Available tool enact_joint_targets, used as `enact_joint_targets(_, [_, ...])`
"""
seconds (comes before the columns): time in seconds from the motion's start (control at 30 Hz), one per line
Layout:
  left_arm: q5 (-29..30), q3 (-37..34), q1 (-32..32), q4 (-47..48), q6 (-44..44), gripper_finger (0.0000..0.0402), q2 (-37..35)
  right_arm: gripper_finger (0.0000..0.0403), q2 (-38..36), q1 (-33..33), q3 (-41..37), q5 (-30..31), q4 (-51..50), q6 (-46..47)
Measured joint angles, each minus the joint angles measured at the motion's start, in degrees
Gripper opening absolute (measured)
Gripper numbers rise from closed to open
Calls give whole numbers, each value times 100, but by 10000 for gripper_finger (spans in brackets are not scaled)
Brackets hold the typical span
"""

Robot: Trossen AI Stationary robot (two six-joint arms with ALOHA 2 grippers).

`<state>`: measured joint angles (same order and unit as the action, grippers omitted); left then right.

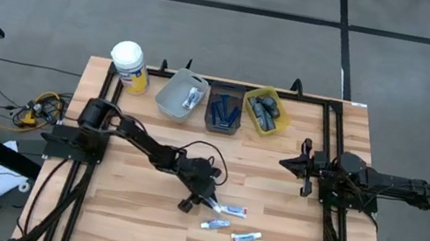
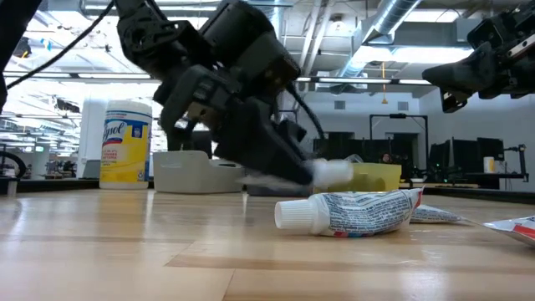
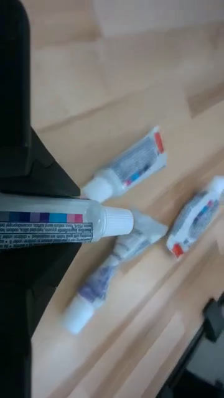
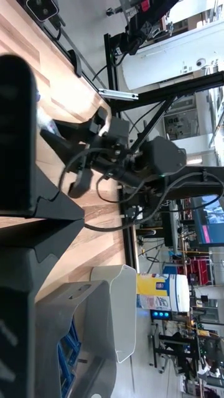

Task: Pick & Place Travel size toiletries
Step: Put the toothpaste into the gray bin

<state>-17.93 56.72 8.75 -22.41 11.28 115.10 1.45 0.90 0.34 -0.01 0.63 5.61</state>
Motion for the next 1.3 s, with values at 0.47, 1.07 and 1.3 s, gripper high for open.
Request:
enact_joint_targets(0.47, [1660, 6, -358, 731, 27, 108, -1350, 0, 0, 0, 0, 2, 1, -2])
enact_joint_targets(1.07, [5642, 7, -1612, 1448, 29, 108, -3783, 0, -2, 0, 0, 2, 2, 0])
enact_joint_targets(1.3, [6096, 6, -2523, 1511, -476, 108, -3971, 0, -1, -1, 0, 0, 2, -1])
